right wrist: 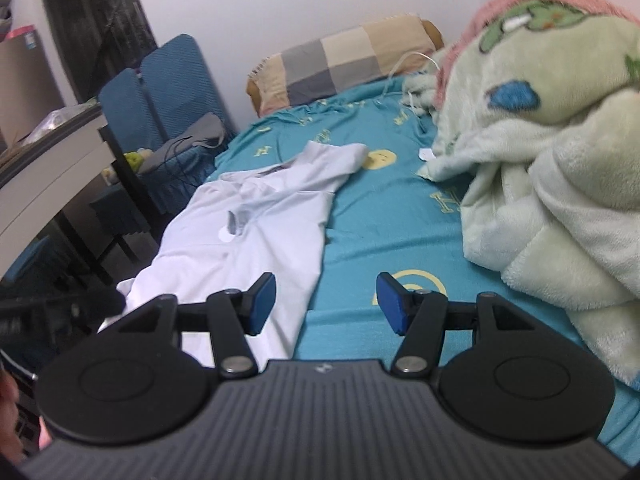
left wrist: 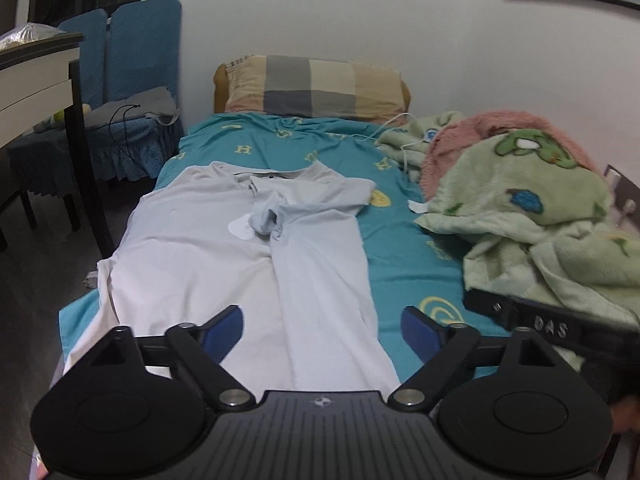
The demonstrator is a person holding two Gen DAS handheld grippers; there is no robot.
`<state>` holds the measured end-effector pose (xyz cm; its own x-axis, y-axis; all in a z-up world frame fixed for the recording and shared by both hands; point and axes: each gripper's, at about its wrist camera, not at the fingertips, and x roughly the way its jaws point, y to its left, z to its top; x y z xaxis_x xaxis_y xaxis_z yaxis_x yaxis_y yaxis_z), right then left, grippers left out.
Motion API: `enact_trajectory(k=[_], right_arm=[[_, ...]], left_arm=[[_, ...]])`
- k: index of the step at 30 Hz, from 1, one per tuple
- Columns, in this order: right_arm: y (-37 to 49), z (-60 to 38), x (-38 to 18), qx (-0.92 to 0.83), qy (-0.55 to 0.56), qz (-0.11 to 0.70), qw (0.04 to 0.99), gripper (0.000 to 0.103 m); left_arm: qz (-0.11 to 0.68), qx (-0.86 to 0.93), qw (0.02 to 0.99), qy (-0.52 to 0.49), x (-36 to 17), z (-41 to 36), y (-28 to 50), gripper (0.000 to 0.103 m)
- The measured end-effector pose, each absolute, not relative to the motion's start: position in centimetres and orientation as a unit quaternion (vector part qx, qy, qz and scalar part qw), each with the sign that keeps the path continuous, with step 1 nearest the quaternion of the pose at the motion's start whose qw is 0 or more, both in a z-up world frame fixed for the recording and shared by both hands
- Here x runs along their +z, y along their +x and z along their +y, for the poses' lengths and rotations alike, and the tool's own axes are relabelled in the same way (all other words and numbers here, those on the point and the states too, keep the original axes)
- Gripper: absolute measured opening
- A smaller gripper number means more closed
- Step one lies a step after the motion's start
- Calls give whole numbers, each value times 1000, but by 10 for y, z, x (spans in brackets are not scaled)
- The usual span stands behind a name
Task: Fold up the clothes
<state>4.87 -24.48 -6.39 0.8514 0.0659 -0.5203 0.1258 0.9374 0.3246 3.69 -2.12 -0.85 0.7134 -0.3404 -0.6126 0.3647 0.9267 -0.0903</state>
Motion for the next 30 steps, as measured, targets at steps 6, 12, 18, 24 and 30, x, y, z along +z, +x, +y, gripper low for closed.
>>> enact_trajectory(k=[6, 12, 18, 24, 30], right_arm=[[40, -234, -62, 1, 153, 270, 951, 59], [51, -228, -61, 34, 154, 291, 944, 59], [110, -182, -44, 105, 95, 324, 935, 59], [221, -83, -36, 203, -2, 367, 908, 59], [331, 58, -55, 316, -145, 402, 847, 57]], left_arm=[[327, -195, 924, 39, -19, -21, 29, 103], [307, -194, 931, 28, 5, 1, 37, 103], [304, -194, 932, 22, 19, 48, 43, 103], [317, -162, 934, -25, 13, 112, 49, 103], [332, -152, 928, -74, -3, 148, 58, 103]])
